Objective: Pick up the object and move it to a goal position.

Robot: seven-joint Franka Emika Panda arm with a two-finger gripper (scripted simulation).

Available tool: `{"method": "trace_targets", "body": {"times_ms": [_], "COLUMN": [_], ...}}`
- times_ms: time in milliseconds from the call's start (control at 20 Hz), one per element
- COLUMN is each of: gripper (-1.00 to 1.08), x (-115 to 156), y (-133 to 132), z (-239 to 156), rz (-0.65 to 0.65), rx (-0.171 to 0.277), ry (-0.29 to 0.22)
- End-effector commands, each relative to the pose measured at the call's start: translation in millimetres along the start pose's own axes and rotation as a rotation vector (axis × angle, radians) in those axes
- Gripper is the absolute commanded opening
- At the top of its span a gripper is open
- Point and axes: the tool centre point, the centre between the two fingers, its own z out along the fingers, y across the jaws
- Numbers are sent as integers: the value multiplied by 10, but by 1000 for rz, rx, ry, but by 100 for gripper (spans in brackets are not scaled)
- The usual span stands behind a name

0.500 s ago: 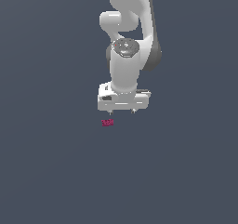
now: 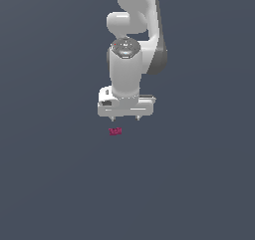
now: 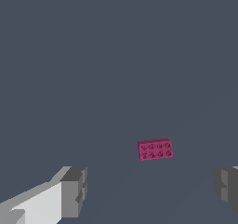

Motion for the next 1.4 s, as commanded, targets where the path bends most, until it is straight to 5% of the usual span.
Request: {"method": "trace_targets", "body": {"times_ms": [0,650,1350], "gripper": [100,100,100], "x": [-7,-25,-116], "y": [53,54,139], "z": [-22,93,463], "rz": [3,110,505], "rx": [0,9,30], "ry": [-1,-4,-17]}}
